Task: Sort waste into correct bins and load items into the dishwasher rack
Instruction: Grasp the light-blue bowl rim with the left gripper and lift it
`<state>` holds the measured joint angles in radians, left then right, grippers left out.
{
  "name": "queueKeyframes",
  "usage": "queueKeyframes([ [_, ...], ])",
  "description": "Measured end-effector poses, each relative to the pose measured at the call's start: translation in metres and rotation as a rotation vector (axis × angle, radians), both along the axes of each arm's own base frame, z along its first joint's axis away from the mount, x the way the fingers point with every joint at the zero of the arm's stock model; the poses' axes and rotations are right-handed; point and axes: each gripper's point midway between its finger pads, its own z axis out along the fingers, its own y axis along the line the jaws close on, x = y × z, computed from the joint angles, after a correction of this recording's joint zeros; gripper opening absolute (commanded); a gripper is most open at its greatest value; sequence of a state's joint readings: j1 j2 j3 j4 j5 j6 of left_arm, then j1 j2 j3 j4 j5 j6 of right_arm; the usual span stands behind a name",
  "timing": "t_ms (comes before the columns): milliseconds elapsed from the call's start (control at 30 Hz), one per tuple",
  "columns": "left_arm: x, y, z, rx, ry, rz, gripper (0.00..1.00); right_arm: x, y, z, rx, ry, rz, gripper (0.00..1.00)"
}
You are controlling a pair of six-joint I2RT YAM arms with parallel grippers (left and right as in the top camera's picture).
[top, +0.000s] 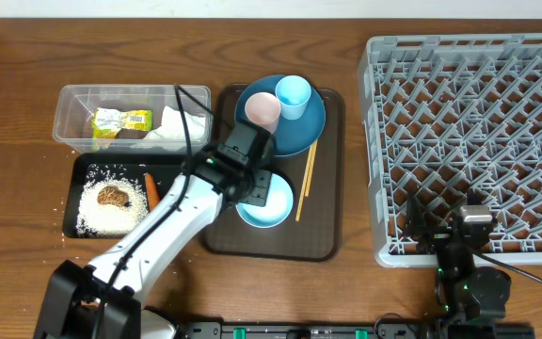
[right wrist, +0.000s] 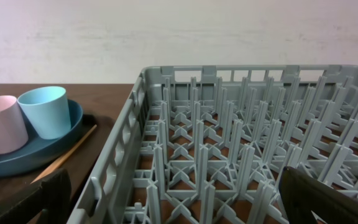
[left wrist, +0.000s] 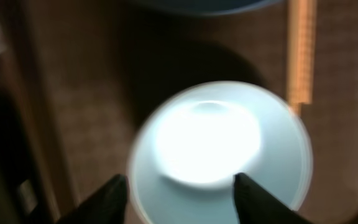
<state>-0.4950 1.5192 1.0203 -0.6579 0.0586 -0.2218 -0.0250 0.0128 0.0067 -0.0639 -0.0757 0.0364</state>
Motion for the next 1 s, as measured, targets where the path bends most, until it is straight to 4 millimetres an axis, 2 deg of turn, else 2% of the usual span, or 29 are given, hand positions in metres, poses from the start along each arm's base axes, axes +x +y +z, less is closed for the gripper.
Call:
queueKeyframes([
  [133,0.005,0.02,-0.01,0.038,0.032,0.083,0.57,0.0,0.0,0.0,0.0,0.0,0.0,0.99],
  [233,0.006,0.028,-0.022,0.063,0.064,0.114,0.57,0.0,0.0,0.0,0.0,0.0,0.0,0.99],
  [567,-0.008,0.027,-0.069,0.101,0.221,0.107,0.56,0.0,0.0,0.0,0.0,0.0,0.0,0.99],
  [700,-0.012,0.026,-0.078,0.103,0.255,0.106,0.47,0.0,0.0,0.0,0.0,0.0,0.0,0.99],
  [967,-0.012,0.025,-0.078,0.096,0.258,0.112,0.07,0.0,0.0,0.0,0.0,0.0,0.0,0.99],
  [1000,-0.012,0.024,-0.078,0.094,0.258,0.112,0.06,0.0,0.0,0.0,0.0,0.0,0.0,0.99],
])
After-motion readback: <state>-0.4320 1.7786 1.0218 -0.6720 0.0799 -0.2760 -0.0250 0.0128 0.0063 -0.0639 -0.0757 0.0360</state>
